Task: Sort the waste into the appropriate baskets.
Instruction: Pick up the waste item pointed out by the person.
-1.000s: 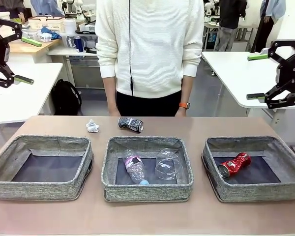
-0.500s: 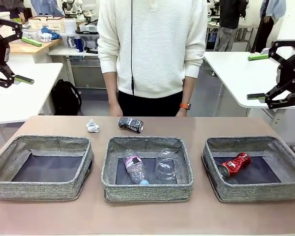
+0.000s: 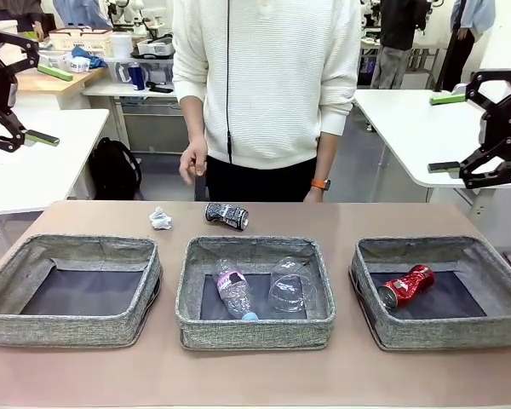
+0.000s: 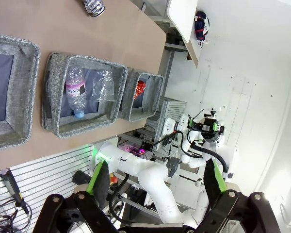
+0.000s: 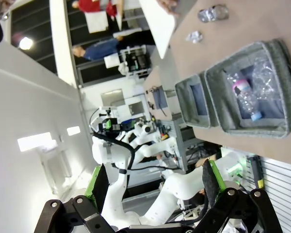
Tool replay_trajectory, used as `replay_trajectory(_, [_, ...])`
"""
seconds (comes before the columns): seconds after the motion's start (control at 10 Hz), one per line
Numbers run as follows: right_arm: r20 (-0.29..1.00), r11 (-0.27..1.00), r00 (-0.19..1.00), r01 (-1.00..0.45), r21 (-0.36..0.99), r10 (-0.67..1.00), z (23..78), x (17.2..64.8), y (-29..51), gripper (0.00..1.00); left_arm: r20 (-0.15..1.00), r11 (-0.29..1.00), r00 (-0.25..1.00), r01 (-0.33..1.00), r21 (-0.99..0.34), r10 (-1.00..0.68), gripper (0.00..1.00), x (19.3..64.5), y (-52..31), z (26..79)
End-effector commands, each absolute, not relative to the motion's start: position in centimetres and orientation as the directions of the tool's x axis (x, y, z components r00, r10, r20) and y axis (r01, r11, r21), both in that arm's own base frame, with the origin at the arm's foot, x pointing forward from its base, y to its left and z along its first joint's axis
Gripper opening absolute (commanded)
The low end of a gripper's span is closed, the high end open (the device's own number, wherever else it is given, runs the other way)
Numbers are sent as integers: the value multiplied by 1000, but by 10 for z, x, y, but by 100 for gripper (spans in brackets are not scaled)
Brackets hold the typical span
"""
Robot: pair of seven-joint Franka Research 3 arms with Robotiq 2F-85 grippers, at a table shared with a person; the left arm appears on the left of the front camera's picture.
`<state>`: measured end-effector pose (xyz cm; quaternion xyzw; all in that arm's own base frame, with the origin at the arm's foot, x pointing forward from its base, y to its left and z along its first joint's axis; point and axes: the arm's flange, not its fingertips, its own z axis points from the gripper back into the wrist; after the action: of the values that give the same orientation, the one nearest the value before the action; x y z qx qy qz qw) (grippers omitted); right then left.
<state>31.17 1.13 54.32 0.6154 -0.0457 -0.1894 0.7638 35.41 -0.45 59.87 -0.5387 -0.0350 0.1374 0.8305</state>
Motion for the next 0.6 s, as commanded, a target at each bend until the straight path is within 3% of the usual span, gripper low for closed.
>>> replay_trajectory(0.0, [-159, 150, 926, 221, 964, -343, 546, 312, 12, 100, -85, 391, 963, -183, -902, 254, 100, 352, -3, 600])
replay_trajectory(0.5, [-159, 150, 926, 221, 964, -343, 546, 312, 12, 100, -85, 391, 963, -183, -902, 254, 100, 352, -3, 600])
